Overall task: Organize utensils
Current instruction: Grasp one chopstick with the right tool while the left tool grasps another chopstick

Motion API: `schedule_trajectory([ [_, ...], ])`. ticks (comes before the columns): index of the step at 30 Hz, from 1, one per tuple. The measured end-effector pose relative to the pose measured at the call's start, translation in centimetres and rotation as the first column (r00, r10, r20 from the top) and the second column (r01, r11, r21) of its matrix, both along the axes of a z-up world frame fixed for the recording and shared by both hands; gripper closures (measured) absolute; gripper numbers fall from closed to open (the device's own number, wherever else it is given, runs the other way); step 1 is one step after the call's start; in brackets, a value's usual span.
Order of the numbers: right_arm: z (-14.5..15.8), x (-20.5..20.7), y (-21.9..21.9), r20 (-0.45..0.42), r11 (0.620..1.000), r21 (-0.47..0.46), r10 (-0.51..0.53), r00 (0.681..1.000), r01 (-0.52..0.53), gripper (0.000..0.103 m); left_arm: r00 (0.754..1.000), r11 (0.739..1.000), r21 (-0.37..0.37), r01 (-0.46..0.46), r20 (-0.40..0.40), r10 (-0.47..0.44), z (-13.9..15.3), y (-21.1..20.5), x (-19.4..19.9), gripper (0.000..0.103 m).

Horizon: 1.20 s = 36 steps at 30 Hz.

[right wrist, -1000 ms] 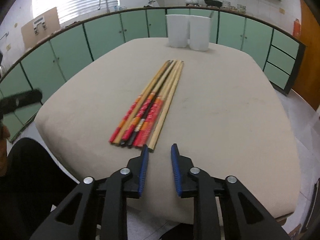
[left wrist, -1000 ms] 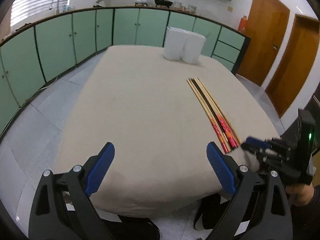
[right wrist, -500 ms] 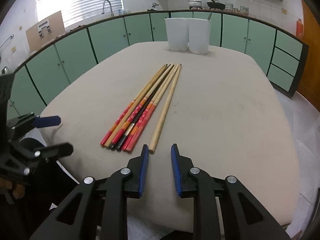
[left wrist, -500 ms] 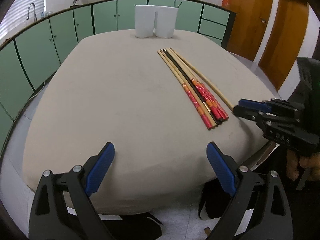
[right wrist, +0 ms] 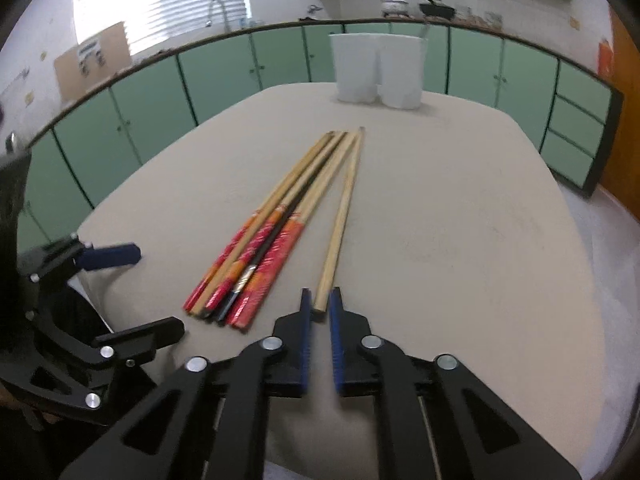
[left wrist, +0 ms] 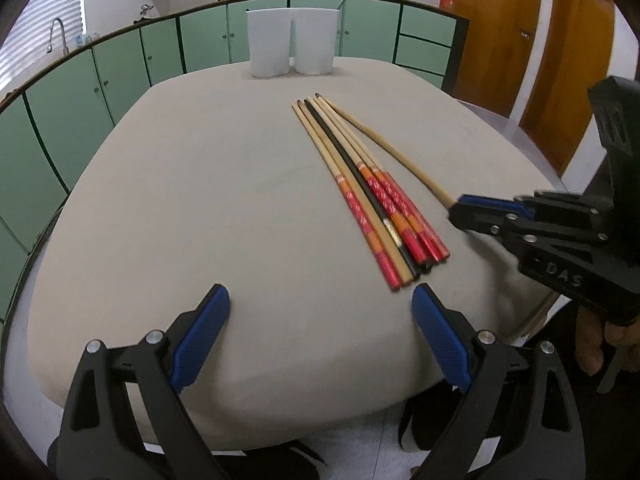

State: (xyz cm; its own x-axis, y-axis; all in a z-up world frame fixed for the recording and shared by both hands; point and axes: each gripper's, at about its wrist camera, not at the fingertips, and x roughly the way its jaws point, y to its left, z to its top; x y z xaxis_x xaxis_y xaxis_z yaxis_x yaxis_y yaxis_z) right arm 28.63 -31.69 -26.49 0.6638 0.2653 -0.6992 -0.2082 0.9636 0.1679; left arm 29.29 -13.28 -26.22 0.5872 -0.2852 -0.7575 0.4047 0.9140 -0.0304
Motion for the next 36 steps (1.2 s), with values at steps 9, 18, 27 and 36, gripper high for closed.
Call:
schedule_trajectory([
  [9, 0.1, -0.3, -0.5, 0.000, 1.000, -0.002, -0.023, 1.000, 0.023, 0.096, 0.997, 0.997, -0.007, -0.079, 0.017, 0.080, 0.3, 1.4, 0.5, 0.031],
  [18, 0.1, -0.1, 0.5, 0.033, 0.997, -0.060, -0.052, 0.998, 0.054, 0.096, 0.995, 0.997, -0.020, -0.075, 0.062, 0.076, -0.1, 0.9, 0.7, 0.043],
  [27, 0.1, -1.0, 0.1, 0.066, 0.982, -0.082, -0.167, 0.984, 0.172, 0.097, 0.979, 0.977, -0.108, -0.184, 0.073, 0.193, -0.1, 3.8, 0.9, 0.098],
  [36, 0.0, -1.9, 0.8, 0.069, 0.978, -0.101, -0.175, 0.982, 0.182, 0.095, 0.977, 0.978, -0.093, -0.185, 0.088, 0.193, 0.2, 3.9, -0.1, 0.055],
])
